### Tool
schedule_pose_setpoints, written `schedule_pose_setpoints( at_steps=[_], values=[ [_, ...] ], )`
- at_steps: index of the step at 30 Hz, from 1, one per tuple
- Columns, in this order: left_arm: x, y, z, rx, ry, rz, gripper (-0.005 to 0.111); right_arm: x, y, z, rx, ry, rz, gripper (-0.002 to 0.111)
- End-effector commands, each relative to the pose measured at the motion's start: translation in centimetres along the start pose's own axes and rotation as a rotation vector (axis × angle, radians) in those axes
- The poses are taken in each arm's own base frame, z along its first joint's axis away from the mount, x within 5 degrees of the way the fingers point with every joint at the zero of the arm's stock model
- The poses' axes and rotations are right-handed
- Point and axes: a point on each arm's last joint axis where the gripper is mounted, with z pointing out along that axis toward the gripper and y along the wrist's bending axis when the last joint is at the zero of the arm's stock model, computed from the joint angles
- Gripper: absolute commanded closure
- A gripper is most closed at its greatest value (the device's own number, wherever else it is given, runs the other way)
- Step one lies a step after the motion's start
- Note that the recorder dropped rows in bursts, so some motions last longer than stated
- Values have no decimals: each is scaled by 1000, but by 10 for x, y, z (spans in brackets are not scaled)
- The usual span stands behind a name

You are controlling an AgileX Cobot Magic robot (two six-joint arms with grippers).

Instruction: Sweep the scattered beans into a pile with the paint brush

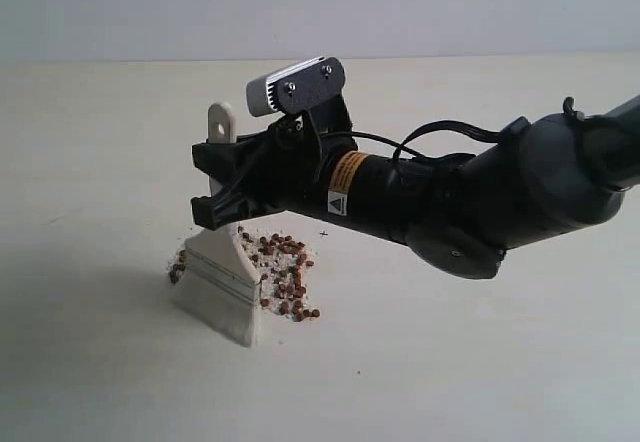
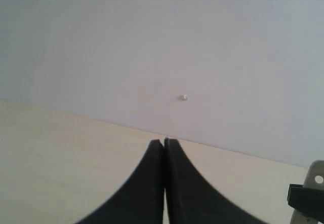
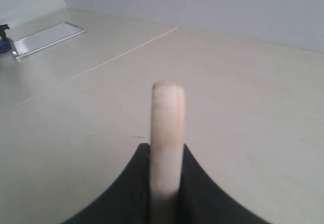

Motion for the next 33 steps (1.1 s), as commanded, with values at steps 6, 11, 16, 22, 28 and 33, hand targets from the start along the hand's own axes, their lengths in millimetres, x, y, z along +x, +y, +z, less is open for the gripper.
schedule_pose_setpoints(
  at_steps=[6, 11, 16, 22, 28, 33],
  values=[
    [1, 0, -1, 6, -3, -7, 107, -2, -6, 1, 65, -12, -46, 108],
    [1, 0, -1, 6, -3, -7, 107, -3, -6, 1, 67, -15, -44, 108],
    [1, 0, -1, 6, -3, -7, 107, -14, -1, -3, 52, -43, -35, 108],
    [1, 0, -1, 6, -3, -7, 107, -40, 14, -15, -26, -83, -36, 108],
    [1, 0, -1, 6, -3, -7, 107, -48, 15, -19, -3, -105, 33, 108],
    [1, 0, -1, 6, -3, -7, 107, -36, 15, -9, 36, -158, 197, 108]
  ],
)
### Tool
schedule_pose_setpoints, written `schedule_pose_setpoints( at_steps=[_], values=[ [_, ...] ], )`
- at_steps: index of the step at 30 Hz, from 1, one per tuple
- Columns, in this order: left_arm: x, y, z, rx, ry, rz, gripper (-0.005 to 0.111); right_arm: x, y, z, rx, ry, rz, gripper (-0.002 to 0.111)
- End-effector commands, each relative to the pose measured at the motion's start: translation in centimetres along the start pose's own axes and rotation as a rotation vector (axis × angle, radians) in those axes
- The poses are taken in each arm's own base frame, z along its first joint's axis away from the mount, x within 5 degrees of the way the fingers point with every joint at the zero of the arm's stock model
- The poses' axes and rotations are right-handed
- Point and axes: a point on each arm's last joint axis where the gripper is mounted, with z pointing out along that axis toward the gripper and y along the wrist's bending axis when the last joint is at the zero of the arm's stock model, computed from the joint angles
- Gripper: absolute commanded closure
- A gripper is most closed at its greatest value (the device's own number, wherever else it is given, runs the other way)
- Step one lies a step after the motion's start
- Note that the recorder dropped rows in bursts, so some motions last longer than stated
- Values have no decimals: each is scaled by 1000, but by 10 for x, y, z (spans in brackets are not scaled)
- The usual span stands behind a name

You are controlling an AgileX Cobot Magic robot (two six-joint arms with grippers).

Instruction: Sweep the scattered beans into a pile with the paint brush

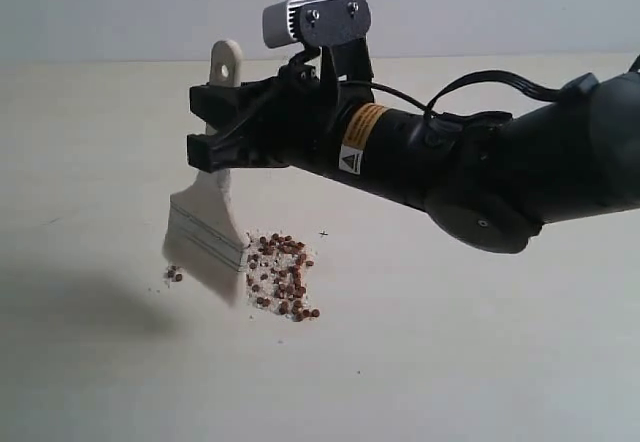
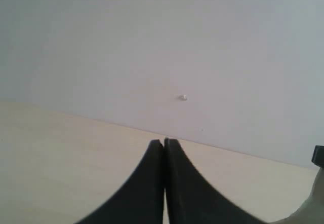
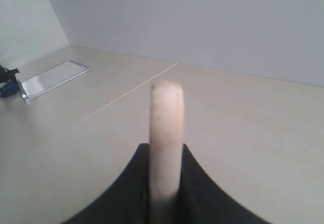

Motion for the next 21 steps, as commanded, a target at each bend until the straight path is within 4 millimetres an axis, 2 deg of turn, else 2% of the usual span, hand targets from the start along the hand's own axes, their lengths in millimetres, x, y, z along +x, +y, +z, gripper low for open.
schedule_pose_setpoints(
  at_steps=[1, 10, 16, 21],
  values=[
    [1, 0, -1, 6, -3, -7, 107, 10, 4, 9, 55, -92, 138, 108],
    [1, 0, -1, 6, -3, -7, 107, 45, 32, 17, 337, -276, 223, 108],
    [1, 0, -1, 6, -3, -7, 107, 50, 53, 35, 305, -291, 273, 108],
    [1, 0, -1, 6, -3, -7, 107, 56, 52, 51, 334, -263, 369, 108]
  ],
)
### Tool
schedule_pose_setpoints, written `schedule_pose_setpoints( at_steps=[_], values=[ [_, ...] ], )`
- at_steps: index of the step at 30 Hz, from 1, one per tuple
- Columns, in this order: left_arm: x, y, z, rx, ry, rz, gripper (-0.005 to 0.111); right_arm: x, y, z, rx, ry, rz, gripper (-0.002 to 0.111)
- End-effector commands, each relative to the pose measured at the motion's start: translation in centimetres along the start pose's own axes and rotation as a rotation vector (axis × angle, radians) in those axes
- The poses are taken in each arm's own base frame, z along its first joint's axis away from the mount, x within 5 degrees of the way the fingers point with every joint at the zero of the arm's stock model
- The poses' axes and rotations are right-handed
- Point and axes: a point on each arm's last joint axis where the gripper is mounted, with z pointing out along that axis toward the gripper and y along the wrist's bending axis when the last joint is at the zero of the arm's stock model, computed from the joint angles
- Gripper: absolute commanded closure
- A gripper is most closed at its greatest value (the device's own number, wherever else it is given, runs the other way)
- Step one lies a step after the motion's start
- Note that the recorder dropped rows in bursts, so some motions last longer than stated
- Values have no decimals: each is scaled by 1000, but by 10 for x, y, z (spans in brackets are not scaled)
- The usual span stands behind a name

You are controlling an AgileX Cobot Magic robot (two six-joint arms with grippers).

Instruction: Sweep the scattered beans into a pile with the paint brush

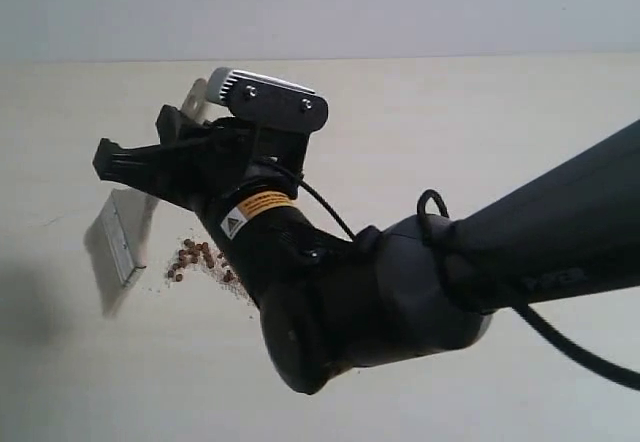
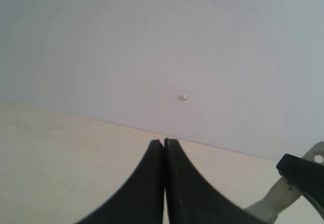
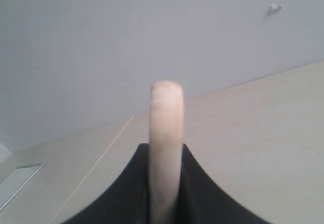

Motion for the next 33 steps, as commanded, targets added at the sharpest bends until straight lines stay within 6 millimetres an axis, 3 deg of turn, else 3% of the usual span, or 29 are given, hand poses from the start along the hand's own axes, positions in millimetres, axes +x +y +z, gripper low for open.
schedule_pose_setpoints(
  at_steps=[1, 7, 11, 24, 33],
  values=[
    [1, 0, -1, 6, -3, -7, 107, 8, -2, 11, 65, 6, 76, 108],
    [1, 0, -1, 6, -3, -7, 107, 24, -20, 15, 197, 26, 121, 108],
    [1, 0, -1, 6, -3, -7, 107, 24, -25, 14, 251, 24, 48, 108],
    [1, 0, -1, 6, -3, -7, 107, 14, -46, 6, 503, -45, -99, 108],
    [1, 0, -1, 6, -3, -7, 107, -2, -41, 2, 546, -69, -172, 108]
  ],
)
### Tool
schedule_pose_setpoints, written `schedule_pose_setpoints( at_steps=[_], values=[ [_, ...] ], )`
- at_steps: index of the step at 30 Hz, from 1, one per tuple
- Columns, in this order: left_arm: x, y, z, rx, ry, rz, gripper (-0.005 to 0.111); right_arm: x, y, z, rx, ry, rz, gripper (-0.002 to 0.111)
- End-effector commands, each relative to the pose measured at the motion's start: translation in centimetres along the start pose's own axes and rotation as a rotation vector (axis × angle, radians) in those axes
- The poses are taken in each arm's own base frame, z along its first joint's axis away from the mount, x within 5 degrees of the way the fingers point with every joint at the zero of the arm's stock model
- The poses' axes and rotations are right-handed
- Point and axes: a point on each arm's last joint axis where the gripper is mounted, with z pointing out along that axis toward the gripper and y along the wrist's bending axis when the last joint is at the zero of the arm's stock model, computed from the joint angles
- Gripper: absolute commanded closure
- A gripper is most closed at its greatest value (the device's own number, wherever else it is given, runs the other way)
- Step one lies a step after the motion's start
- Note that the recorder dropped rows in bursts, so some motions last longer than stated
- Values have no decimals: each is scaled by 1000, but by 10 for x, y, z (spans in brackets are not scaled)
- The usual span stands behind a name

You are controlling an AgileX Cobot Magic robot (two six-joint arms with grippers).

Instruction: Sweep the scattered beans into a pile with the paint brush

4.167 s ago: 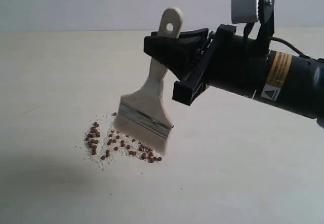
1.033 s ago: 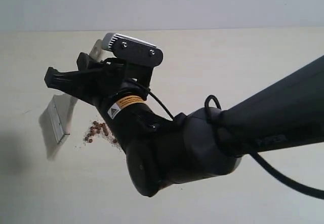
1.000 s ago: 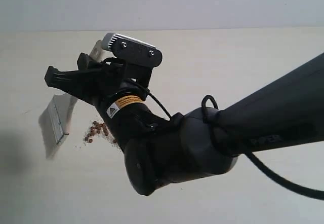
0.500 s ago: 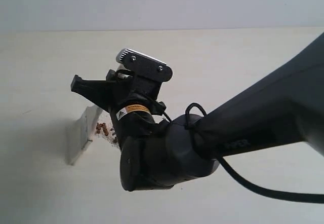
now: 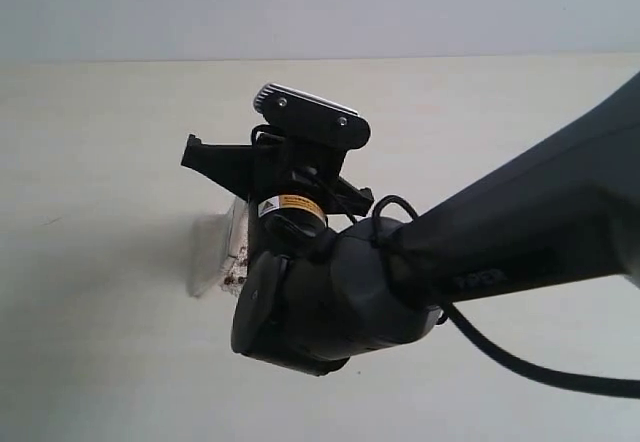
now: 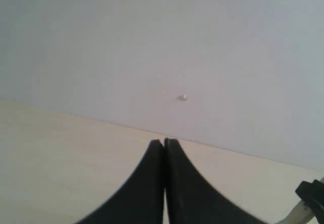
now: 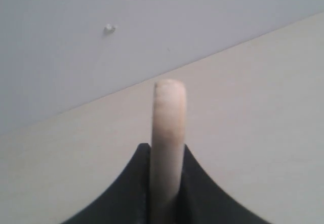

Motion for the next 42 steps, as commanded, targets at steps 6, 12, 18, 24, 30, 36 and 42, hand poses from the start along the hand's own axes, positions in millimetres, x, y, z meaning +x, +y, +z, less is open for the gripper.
schedule_pose_setpoints(
  at_steps=[6, 12, 18, 24, 30, 36, 42],
  values=[
    [1, 0, -1, 6, -3, -7, 107, -16, 5, -6, 2, -12, -87, 108],
    [1, 0, -1, 6, -3, -7, 107, -16, 15, -6, -115, -12, -63, 108],
    [1, 0, -1, 6, -3, -7, 107, -16, 16, -6, -119, -12, -9, 108],
    [1, 0, -1, 6, -3, -7, 107, -29, 20, -10, -134, -29, 5, 108],
    [1, 0, -1, 6, -3, -7, 107, -64, 31, -21, -170, -97, -84, 108],
    [1, 0, -1, 6, -3, -7, 107, -98, 37, -19, -296, -70, -254, 108],
    [1, 0, -1, 6, -3, -9, 107, -126, 23, 3, -431, 18, -484, 108]
  ],
)
